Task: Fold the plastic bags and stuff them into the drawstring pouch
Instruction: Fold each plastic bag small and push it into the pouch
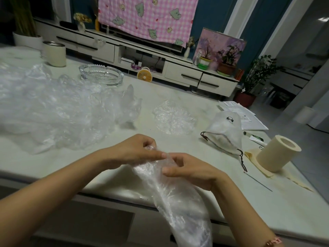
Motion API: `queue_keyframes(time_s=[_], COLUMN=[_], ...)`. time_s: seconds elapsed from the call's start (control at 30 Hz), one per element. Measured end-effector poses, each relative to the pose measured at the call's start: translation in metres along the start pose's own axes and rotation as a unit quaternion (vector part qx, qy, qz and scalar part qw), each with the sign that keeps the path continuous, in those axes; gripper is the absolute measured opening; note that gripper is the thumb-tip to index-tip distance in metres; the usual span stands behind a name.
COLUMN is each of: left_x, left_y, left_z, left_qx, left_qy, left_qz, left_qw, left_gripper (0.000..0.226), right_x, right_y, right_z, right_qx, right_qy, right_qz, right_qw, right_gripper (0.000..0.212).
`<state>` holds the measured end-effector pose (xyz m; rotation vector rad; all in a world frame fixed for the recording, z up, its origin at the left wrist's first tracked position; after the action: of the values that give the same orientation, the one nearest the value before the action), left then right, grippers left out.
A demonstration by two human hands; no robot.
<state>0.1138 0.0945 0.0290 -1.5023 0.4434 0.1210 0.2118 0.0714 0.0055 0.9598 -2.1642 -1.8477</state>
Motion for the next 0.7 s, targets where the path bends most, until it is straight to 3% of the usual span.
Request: queue_keyframes(time_s=[0.07, 0.13, 0.23, 0.3, 0.37, 0.43, 0.57, 0.7], left_x=[-0.01, -0.036, -0.08, -0.065, -0.018, 0.015, 0.014, 0.016], left_y=[-0.003, -0.007, -0.003, 0.005, 0.014, 0.011, 0.012, 0.011], left_z=[0.002, 0.005, 0.005, 0.0, -0.005, -0.015, -0.013, -0.013], left_qx=[0.018, 0.038, 0.021, -0.039, -0.101, -0.107, -0.082, -0.083], left_qy=[-0.012, -0.072, -0.217, -0.174, -0.036, 0.042, -0.052, -0.052], left_qz=[0.041, 0.064, -0.024, -0.126, -0.197, -0.216, -0.166, -0.164], left_qw=[0.999, 0.995, 0.976, 0.976, 0.975, 0.97, 0.981, 0.982], left_gripper=[0.037, 0.04, 0.04, 0.063, 0.09, 0.079, 0.043, 0.031], right_x=[0.003, 0.002, -0.008, -0.023, -0.033, -0.037, -0.038, -0.039], right_y=[-0.004, -0.007, -0.005, -0.002, -0.001, -0.001, 0.001, 0.003], right_z=[0.0, -0.001, -0.006, -0.008, -0.011, -0.012, -0.013, -0.012], right_qx=[0.005, 0.009, -0.002, -0.016, -0.037, -0.045, -0.039, -0.039], right_qy=[-0.016, -0.032, -0.08, -0.161, -0.217, -0.238, -0.224, -0.219], right_qz=[0.005, 0.023, 0.016, 0.045, 0.091, 0.127, 0.17, 0.194], right_qw=[1.0, 0.999, 0.997, 0.986, 0.971, 0.962, 0.959, 0.955], right_gripper=[0.012, 0.017, 0.023, 0.022, 0.019, 0.019, 0.032, 0.02])
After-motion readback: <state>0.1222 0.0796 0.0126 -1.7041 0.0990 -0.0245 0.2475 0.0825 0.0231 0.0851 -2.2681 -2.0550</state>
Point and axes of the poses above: each hand's wrist, its own z-axis towards the middle knuckle, its own x-axis out of the palm, y = z × x, the point moved 10 cm from there along z, towards the middle knuckle, and after that the axes turned 10 degrees about -y, right-handed, at the moved point
